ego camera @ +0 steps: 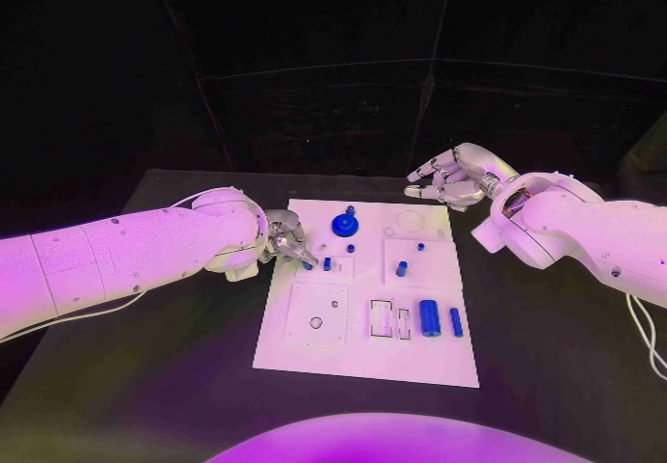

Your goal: Assemble the parts on the task board

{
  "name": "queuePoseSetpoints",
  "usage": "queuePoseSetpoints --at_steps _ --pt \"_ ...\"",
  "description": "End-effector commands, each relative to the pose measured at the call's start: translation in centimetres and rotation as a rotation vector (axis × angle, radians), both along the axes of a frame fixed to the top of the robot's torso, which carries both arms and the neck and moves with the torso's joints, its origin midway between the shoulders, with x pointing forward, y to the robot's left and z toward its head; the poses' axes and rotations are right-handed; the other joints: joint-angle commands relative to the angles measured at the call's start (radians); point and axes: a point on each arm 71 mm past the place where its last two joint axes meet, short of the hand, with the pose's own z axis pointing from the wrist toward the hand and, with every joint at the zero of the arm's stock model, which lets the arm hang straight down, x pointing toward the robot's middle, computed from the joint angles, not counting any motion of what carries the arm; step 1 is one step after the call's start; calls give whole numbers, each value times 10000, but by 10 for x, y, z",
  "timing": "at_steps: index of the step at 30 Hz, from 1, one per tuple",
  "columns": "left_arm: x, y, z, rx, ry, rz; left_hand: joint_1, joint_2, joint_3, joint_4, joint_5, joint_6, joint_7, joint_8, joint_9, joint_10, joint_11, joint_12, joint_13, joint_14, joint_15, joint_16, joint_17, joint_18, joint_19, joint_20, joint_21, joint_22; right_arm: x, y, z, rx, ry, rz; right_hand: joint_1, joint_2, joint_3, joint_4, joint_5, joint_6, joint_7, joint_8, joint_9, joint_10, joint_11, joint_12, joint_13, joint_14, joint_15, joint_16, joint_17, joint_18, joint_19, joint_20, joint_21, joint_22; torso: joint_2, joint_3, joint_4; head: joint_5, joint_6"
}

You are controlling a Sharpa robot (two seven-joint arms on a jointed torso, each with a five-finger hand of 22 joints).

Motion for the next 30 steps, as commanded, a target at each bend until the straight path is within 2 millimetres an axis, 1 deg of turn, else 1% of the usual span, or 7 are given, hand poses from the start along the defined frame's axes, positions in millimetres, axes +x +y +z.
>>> queuePoseSetpoints --at_steps 1,8,17,23,30 --pt "-1 -2 -1 -48 141 -9 -148 -12 91 20 67 47 -57 11 -20 62 -25 22 -5 1056 -66 33 2635 -16 78 9 57 13 0 1 2 23 -72 60 -4 130 -42 -1 38 -84 12 62 -11 -33 -19 18 11 217 -74 -65 -16 95 -10 -13 -42 -11 -10 1 0 -6 -13" --pt "1 -2 -1 -66 77 65 -309 -63 206 58 68 56 -61 27 -15 65 -29 31 -12 1056 -71 33 2635 -14 76 4 48 12 0 1 1 12 -50 62 7 140 -54 9 41 -86 11 66 -11 -36 -20 17 3 216 -75 -79 -27 96 -9 -13 -47 -14 -6 -3 12 -15 -7" --pt "1 -3 -1 -64 83 44 -431 -86 290 94 67 70 -63 45 -9 85 -31 66 15 1056 -73 33 2635 -16 80 1 50 23 0 1 1 9 -43 66 7 140 -54 9 41 -86 11 66 -11 -36 -20 17 3 216 -75 -79 -27 96 -9 -13 -47 -14 -4 -2 1 -24 -18" --pt "2 -3 -1 -47 82 73 -712 -256 308 176 65 91 -57 74 2 87 -24 73 -7 1056 -71 33 2635 -16 82 0 46 31 0 1 1 8 -43 63 7 140 -54 9 41 -86 11 66 -11 -36 -20 17 3 216 -75 -79 -27 96 -9 -13 -47 -14 -11 -3 14 -31 -17" --pt "2 -1 -1 -15 97 144 -1401 -505 91 530 62 156 -31 122 16 95 0 102 -28 1056 -57 33 2635 -14 79 9 25 28 0 1 1 8 -42 70 7 140 -54 9 41 -86 11 66 -11 -36 -20 17 3 216 -75 -79 -27 96 -9 -13 -47 -14 -11 0 7 -32 -11"
